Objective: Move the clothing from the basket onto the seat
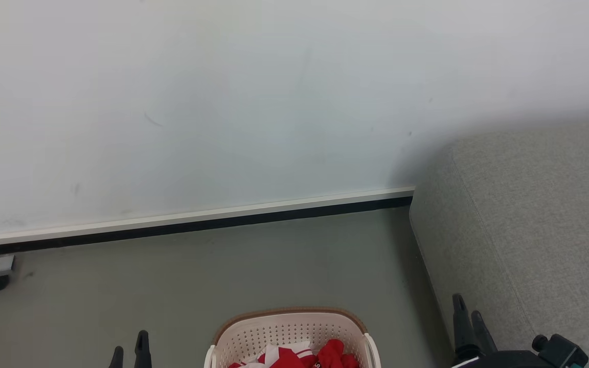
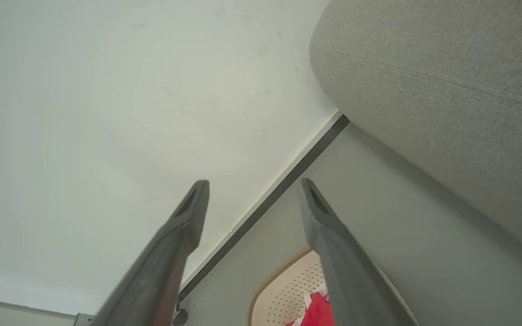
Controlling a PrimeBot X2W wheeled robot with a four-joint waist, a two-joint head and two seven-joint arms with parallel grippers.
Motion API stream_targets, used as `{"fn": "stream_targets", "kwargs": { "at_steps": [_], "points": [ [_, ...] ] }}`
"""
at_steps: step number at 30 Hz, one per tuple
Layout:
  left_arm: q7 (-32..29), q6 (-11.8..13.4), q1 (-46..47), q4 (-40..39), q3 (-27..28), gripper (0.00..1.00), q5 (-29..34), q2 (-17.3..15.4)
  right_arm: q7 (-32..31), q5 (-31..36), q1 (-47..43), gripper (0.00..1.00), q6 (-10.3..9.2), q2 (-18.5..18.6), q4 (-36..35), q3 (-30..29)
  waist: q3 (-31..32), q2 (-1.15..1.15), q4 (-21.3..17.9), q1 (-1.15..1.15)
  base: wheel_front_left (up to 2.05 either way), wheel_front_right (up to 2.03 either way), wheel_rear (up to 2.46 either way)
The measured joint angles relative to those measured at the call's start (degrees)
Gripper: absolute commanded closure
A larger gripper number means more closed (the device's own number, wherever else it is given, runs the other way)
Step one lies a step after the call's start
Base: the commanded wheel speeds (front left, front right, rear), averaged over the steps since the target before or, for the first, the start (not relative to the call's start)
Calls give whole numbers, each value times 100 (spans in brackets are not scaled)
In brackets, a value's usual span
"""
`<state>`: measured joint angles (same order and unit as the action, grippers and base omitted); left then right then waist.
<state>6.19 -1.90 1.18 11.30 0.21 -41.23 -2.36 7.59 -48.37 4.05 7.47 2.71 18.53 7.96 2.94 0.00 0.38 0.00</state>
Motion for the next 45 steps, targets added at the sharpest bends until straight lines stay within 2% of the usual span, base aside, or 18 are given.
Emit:
{"fn": "stream_targets", "kwargs": {
  "at_steps": [13, 22, 32, 45],
  "points": [
    [225, 57, -9, -111, -57, 0, 1249, -24, 53, 954, -17, 0, 0, 1, 60, 77, 68, 0, 1, 0, 0, 0, 0],
    [355, 122, -120, -76, 64, 0, 1371, -24, 59, 1432, -124, 0, 1, 12, 55, 76, 150, 0, -14, 0, 0, 0, 0],
    [502, 125, -125, 64, -16, 0, 1937, -24, 83, 1862, -148, 0, 1, 94, -23, 215, 228, 0, -13, 0, 0, 0, 0],
    [656, 197, -181, 77, 16, 0, 2376, -26, 110, 2345, -195, 0, 1, 126, -31, 312, 272, 0, -1, 0, 0, 0, 0]
  ]
}}
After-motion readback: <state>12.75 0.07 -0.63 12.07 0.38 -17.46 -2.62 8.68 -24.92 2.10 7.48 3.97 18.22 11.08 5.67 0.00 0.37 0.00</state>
